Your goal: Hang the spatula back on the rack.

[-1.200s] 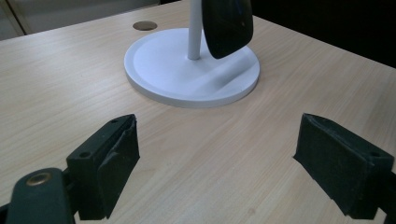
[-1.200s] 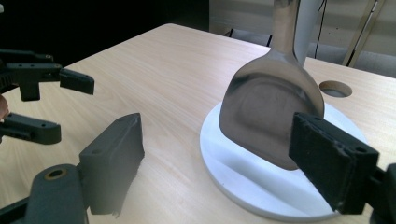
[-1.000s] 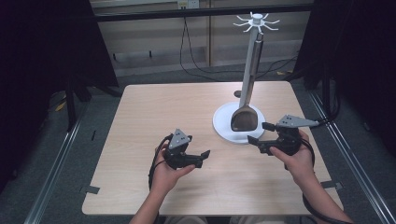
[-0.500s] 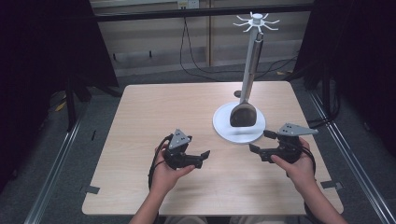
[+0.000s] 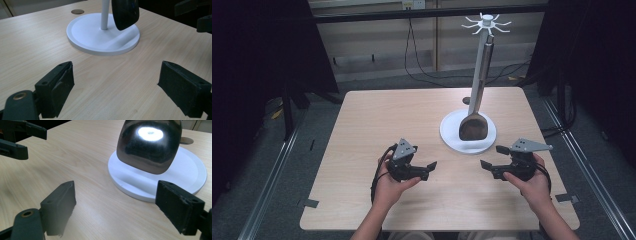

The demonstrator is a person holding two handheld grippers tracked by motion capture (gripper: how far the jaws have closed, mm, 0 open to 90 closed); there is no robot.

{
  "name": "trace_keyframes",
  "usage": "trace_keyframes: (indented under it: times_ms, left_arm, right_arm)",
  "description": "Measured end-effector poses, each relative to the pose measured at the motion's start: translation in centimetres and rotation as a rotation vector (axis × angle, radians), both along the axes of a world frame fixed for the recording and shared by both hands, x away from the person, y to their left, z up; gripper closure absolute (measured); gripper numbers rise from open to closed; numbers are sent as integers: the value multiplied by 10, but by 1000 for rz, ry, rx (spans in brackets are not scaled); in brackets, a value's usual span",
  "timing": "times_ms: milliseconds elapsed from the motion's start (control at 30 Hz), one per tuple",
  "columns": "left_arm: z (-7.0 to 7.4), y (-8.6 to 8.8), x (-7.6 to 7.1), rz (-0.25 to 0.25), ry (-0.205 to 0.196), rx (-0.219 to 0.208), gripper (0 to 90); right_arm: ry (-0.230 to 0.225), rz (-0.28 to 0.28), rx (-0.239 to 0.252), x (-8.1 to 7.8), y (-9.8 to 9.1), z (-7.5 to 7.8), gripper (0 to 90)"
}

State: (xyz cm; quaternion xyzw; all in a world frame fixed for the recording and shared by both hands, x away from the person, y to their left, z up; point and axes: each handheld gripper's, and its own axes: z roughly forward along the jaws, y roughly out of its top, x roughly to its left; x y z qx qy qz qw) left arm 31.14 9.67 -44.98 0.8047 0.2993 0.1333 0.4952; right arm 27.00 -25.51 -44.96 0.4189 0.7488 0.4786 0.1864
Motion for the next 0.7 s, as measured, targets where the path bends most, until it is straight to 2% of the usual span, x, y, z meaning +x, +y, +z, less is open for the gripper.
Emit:
trace_keyframes:
  times_ms: [600, 700]
  left_arm:
    - [0, 0, 0, 1, -4, 6, 126]
    - [-1, -1, 1, -1, -7, 9, 126]
  right_arm:
    - [11, 5, -41, -7, -3, -10, 150]
    - [11, 6, -36, -8, -2, -10, 148]
